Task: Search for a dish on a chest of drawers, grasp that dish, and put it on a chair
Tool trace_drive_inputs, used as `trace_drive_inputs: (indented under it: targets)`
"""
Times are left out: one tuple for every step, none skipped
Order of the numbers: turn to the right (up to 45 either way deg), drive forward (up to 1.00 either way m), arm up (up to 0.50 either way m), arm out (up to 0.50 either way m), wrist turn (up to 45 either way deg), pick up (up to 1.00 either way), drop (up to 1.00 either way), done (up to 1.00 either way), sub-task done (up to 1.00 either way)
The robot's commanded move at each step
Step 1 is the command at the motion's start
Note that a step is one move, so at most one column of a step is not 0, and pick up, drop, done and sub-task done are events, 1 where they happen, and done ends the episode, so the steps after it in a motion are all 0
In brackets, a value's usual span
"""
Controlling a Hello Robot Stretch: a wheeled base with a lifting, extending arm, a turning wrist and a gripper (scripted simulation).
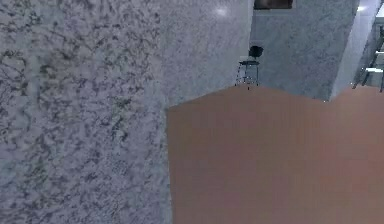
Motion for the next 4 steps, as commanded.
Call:
trace_drive_inputs:
  targets:
    - [15.0,0.0,0.0,0.0,0.0,0.0,0.0,0.0,0.0]
    - [0.0,0.9,0.0,0.0,0.0,0.0,0.0,0.0,0.0]
    - [6.0,0.0,0.0,0.0,0.0,0.0,0.0,0.0,0.0]
    - [0.0,1.0,0.0,0.0,0.0,0.0,0.0,0.0,0.0]
